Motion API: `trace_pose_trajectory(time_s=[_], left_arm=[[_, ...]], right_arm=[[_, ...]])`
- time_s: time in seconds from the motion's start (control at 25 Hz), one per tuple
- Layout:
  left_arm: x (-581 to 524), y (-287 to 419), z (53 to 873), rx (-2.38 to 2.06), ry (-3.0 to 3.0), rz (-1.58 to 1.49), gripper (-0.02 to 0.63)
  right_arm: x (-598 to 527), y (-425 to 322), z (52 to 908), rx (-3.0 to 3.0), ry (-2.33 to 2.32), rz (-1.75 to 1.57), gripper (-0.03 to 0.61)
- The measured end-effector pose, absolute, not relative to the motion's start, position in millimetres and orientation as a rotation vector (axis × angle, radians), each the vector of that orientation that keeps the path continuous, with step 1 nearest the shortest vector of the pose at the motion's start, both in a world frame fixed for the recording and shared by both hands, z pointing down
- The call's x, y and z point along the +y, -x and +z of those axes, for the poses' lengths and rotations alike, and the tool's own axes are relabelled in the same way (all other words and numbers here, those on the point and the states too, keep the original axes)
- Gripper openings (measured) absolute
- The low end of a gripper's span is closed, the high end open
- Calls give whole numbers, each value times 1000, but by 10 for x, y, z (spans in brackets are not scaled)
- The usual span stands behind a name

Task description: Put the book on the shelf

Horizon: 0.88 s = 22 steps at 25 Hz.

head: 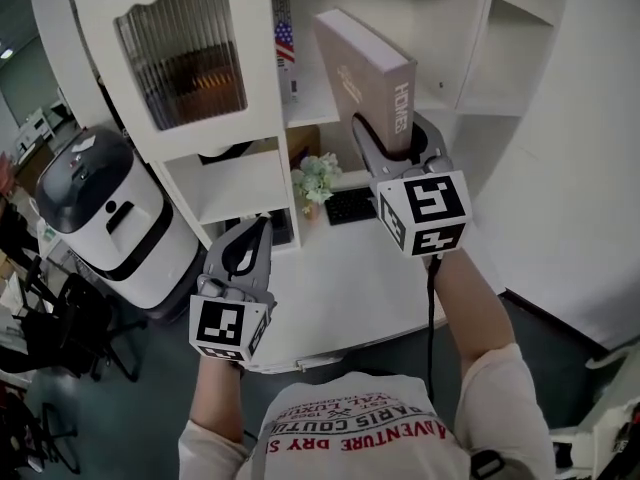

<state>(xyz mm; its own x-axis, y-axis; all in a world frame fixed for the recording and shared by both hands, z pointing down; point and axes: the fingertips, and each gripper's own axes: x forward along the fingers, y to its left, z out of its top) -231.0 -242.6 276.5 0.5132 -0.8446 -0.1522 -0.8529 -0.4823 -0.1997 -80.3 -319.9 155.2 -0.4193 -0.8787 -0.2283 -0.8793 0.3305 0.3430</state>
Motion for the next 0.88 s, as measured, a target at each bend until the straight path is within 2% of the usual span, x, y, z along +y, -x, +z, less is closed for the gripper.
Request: trace_pose_trajectory(time_s=[0.36,0.88], left_arm=[[-2640,2290,2711,1420,2485,62,5],[-3280,2231,2718,1491,2451,69,5]], right_arm=[[-3867,839,1059,2490,1760,764,176],[-4941,1105,1125,2596,1764,769,176]])
